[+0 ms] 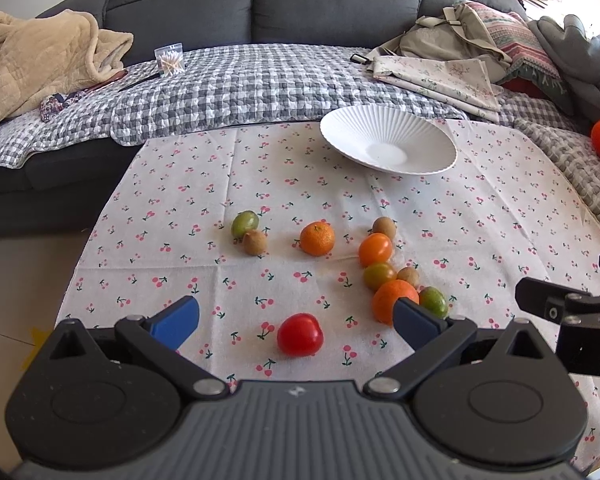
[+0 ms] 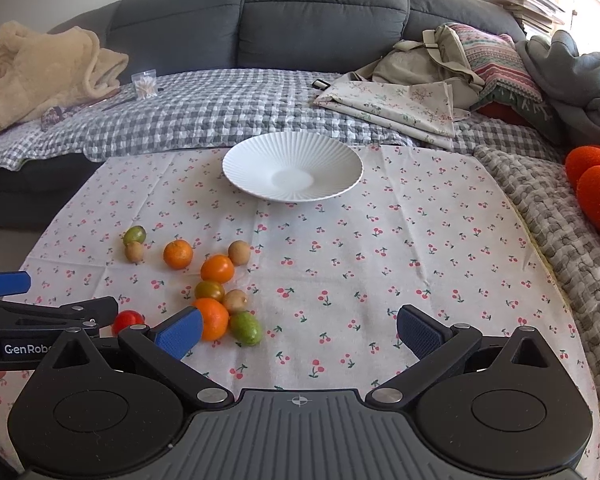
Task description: Organize fruits
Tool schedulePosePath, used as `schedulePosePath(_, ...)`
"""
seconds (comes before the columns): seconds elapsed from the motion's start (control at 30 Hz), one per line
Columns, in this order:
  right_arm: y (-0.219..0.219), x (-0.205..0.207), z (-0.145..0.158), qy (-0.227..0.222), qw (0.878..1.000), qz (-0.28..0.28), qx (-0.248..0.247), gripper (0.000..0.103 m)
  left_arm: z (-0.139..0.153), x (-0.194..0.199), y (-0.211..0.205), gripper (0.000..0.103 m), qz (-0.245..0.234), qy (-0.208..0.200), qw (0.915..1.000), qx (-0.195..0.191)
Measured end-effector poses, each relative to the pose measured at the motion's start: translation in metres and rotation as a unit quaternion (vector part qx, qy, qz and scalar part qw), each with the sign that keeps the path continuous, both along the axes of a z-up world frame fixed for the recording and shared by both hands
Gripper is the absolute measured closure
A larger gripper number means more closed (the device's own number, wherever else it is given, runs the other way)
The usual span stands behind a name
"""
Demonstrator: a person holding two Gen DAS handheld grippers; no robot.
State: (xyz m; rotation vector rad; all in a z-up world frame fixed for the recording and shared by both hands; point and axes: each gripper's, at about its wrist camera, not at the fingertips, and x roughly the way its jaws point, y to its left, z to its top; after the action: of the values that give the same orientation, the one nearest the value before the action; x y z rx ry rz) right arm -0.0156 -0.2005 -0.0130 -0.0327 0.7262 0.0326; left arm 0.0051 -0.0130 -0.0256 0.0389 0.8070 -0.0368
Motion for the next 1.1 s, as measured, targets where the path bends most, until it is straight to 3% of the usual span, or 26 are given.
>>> schedulePosePath(0.43, -0.005, 0.003, -0.002, 0.018, 1.000, 0.010, 0.014, 0.000, -0.005, 0.003, 0.006, 0.001, -0.016, 0.008, 0.9998, -0.008)
schedulePosePath(0.57, -0.022, 0.013, -0.009, 0.034, 0.998, -0.003, 0.051, 0.000, -0.008, 0.005, 0.020, 0.002, -0.021, 0.000, 0.9998, 0.005)
schedulePosePath(0.67, -0.030, 0.018, -0.017, 0.042, 0.996, -0.006, 0.075, 0.000, -0.019, 0.008, 0.025, 0.004, -0.015, 0.018, 0.9997, 0.001)
schedulePosePath(0.8, -0.020, 0.023, -0.027, 0.062, 0.994, 0.023, 0.087, 0.000, -0.036, 0.015, 0.020, 0.010, -0.034, 0.051, 0.9979, -0.021)
schedulePosePath(0.93, -0.005, 0.029, -0.036, 0.061, 0.994, 0.056, 0.077, 0.001, -0.049, 0.015, 0.009, 0.013, -0.052, 0.059, 0.9969, -0.007)
schedulePosePath(1.1, 0.015, 0.038, -0.045, 0.048, 0.989, 0.126, 0.068, 0.013, -0.069, 0.024, 0.009, 0.038, -0.059, 0.075, 0.9954, -0.005)
